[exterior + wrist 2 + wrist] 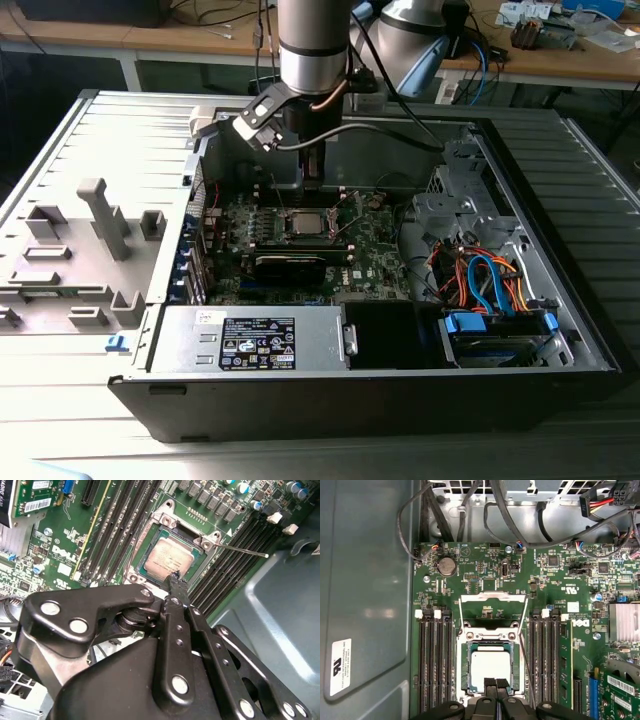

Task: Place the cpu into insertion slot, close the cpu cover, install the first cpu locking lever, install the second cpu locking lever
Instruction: 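Close the cpu cover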

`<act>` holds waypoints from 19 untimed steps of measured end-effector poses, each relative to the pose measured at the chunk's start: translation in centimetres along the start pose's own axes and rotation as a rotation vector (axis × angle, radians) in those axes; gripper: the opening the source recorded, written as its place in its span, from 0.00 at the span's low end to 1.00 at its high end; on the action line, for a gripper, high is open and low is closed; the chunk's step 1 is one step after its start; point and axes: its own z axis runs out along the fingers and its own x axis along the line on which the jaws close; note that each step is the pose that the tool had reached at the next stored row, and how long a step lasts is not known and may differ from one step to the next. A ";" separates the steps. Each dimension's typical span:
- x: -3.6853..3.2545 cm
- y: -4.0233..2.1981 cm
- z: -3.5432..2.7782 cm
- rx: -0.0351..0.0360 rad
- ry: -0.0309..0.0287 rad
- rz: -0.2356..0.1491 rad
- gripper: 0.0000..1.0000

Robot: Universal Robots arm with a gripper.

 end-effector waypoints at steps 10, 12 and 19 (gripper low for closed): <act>-0.36 0.00 0.00 0.0000 0.0000 0.000 0.11; -0.40 0.00 0.01 0.0000 0.0000 0.000 0.11; -0.55 0.00 0.00 0.0000 -0.0001 0.000 0.11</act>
